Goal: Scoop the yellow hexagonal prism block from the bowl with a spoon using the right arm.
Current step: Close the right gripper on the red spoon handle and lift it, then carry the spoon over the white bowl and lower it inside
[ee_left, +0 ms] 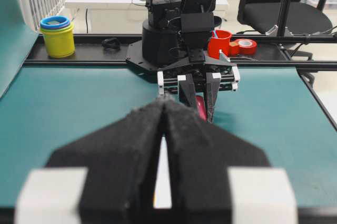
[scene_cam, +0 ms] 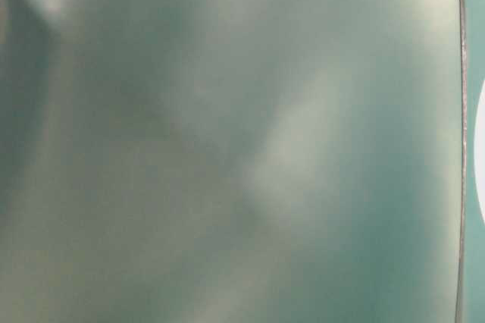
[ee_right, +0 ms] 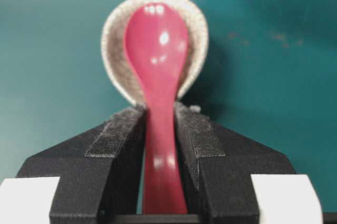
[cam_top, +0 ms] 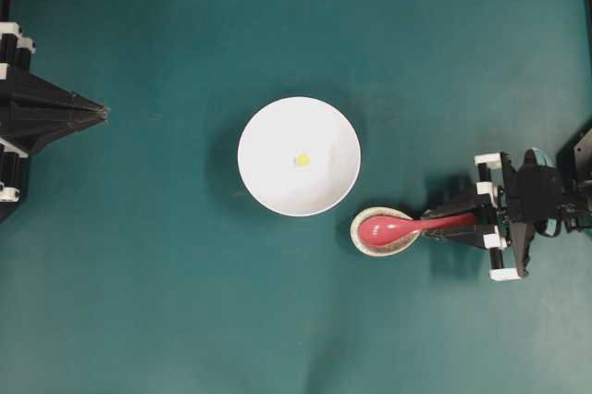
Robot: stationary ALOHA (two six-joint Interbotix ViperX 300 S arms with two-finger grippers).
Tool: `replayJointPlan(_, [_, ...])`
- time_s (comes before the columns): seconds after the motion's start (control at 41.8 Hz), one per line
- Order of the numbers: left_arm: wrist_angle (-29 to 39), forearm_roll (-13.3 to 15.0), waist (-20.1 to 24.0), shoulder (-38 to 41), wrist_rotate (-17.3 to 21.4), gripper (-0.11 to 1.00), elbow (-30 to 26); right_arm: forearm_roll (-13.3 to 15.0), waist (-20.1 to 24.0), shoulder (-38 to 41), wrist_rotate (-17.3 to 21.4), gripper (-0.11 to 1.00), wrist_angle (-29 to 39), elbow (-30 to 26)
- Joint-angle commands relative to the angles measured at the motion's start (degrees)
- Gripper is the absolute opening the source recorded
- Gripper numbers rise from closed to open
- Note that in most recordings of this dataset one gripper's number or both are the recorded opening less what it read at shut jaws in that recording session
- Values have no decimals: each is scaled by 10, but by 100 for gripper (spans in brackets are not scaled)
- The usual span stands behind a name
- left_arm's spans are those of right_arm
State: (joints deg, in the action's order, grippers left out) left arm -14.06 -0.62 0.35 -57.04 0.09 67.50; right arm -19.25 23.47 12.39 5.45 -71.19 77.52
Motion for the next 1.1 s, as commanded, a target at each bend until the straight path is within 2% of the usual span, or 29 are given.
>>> replayJointPlan(0.0, [-3,-2,2,5,-1,0,-6,0,2,-13,2,25,-2,-4])
replayJointPlan(0.215, [-1,-2,2,5,-3,0,-6,0,2,-58,6,25,25,-6])
replayJointPlan(0.407, [18,-2,1,5,0,0,-6,-2,-1,-140,1,25,110,-18])
replayJointPlan(0.551, [34,-2,1,5,-4,0,-6,-2,-18,-204,-5,25,178,-31])
replayJointPlan(0.886, [45,-2,1,1,1,0,-8,-2,-110,-330,-53,25,370,-81])
replayJointPlan(1.077, [49,-2,1,4,1,0,-7,-1,-164,-359,-73,25,491,-136])
